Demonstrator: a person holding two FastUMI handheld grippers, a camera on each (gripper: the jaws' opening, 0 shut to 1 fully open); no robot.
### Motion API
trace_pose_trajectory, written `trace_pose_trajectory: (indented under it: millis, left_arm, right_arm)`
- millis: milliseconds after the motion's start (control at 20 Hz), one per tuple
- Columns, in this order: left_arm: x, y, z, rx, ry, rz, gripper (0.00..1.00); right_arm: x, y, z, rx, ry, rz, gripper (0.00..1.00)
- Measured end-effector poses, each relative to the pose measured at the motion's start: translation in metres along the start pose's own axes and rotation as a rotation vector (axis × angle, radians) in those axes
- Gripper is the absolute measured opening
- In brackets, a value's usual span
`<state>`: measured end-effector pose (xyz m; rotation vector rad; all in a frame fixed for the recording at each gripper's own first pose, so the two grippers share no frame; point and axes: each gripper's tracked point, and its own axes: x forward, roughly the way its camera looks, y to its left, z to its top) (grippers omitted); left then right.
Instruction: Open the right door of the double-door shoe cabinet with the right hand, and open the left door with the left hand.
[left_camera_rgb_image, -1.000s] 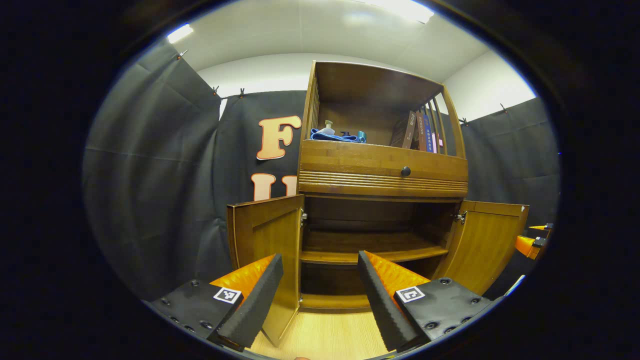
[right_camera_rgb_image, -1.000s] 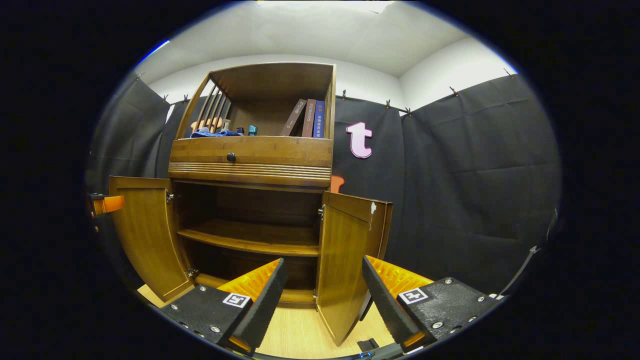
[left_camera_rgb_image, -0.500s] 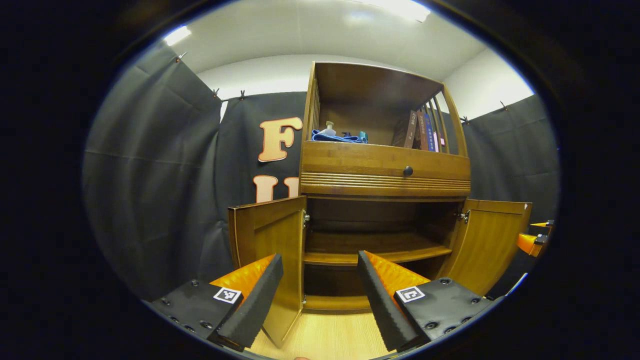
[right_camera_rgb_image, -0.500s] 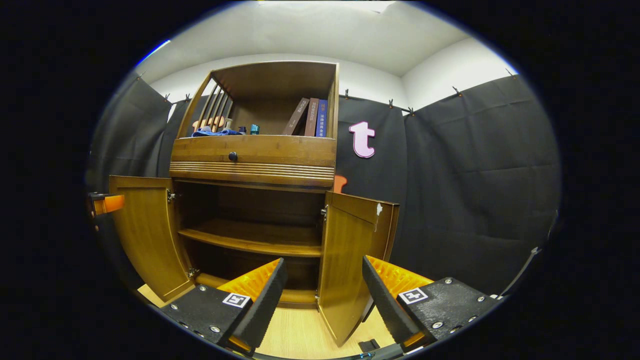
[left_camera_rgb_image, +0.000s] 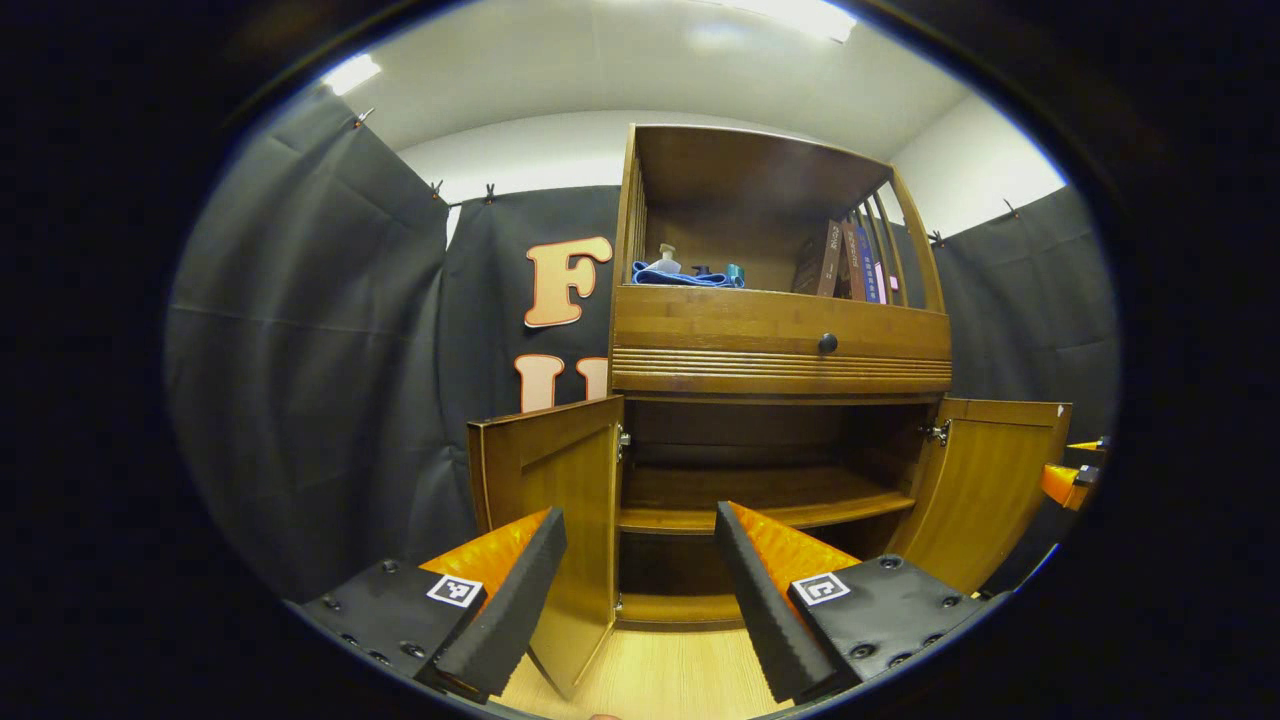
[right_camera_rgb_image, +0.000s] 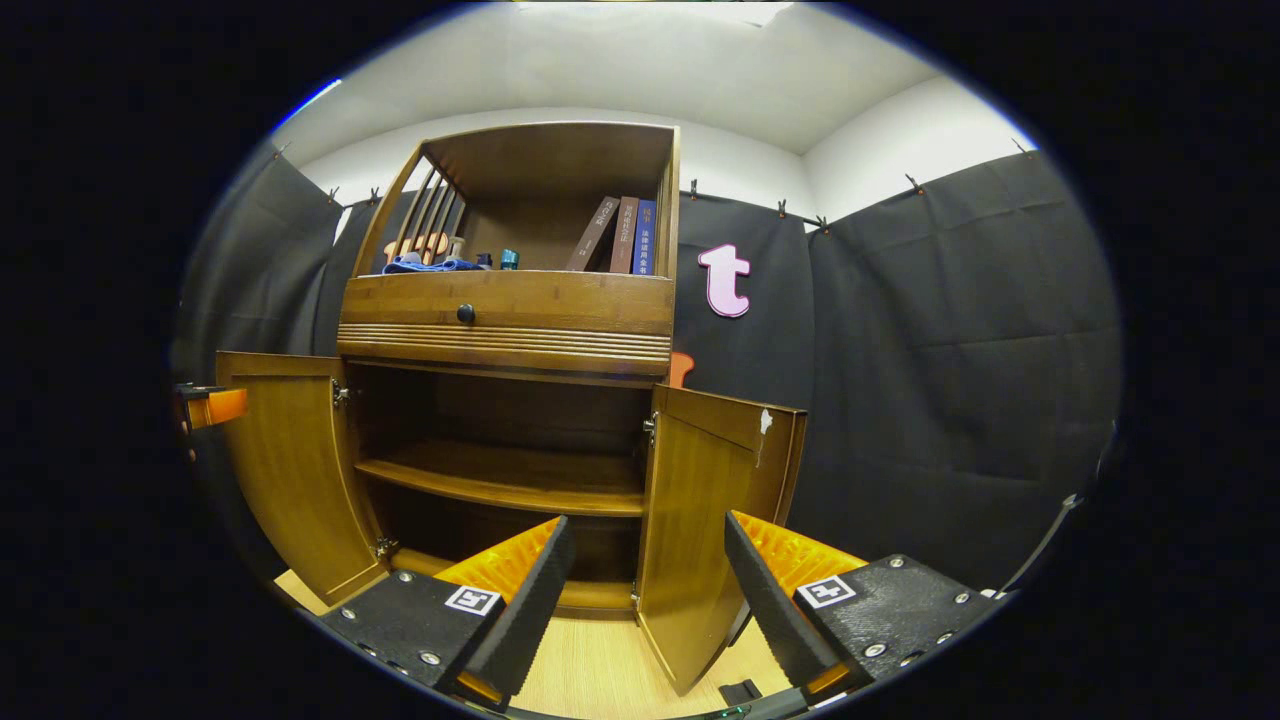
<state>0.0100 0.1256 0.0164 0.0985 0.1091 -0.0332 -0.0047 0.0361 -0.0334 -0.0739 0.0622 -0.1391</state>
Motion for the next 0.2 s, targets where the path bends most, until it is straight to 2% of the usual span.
trace_pose_trajectory:
  millis: [200]
  left_arm:
    - [0.0005, 0.0034, -0.0022, 0.004, 0.004, 0.005, 0.94]
  right_arm:
    - [0.0003, 0.0021, -0.0001, -0.003, 0.002, -0.002, 0.92]
